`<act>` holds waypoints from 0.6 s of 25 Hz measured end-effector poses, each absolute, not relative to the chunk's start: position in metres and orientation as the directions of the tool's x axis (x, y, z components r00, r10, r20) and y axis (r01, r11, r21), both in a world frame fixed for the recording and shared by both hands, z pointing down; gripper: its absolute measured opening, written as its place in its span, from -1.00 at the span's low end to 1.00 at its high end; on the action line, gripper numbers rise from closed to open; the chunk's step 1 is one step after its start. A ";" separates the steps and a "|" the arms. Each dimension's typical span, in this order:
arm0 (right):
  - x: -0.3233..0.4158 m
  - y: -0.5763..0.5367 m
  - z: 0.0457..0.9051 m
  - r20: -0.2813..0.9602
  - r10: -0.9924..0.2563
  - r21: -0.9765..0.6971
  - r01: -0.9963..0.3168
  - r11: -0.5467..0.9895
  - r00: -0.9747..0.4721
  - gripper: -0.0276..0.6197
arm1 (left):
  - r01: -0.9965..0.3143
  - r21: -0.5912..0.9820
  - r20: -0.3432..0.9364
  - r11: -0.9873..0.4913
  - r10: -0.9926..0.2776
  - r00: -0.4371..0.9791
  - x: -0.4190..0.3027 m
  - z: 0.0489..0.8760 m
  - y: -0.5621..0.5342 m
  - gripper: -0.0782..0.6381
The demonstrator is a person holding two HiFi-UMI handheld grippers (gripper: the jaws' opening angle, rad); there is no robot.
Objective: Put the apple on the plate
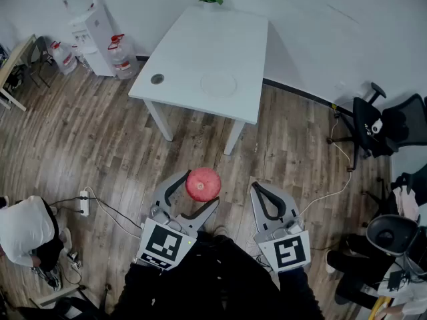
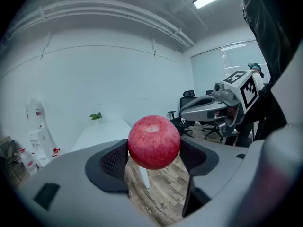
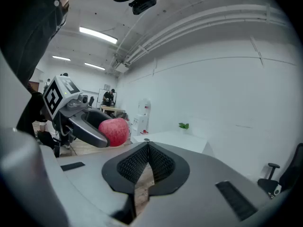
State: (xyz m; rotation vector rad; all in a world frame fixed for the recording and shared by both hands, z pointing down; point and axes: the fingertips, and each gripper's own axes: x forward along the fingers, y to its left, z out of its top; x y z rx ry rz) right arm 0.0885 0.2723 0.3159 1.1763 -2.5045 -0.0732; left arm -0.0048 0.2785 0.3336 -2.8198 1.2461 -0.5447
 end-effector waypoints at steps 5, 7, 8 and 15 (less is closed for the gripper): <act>0.084 0.273 0.315 0.300 -0.755 0.199 -0.736 0.647 -0.583 -0.79 | -0.723 -0.144 0.310 -0.676 -0.725 0.615 -0.010 0.334 0.280 0.20; 0.083 0.273 0.316 0.298 -0.756 0.199 -0.736 0.646 -0.583 -0.79 | -0.733 -0.132 0.314 -0.668 -0.729 0.608 -0.011 0.334 0.281 0.20; 0.084 0.274 0.316 0.297 -0.756 0.199 -0.737 0.646 -0.583 -0.79 | -0.729 -0.140 0.313 -0.670 -0.728 0.610 -0.010 0.334 0.281 0.20; 0.083 0.273 0.316 0.284 -0.762 0.176 -0.749 0.638 -0.582 -0.79 | -0.714 -0.160 0.309 -0.682 -0.722 0.620 -0.012 0.336 0.278 0.20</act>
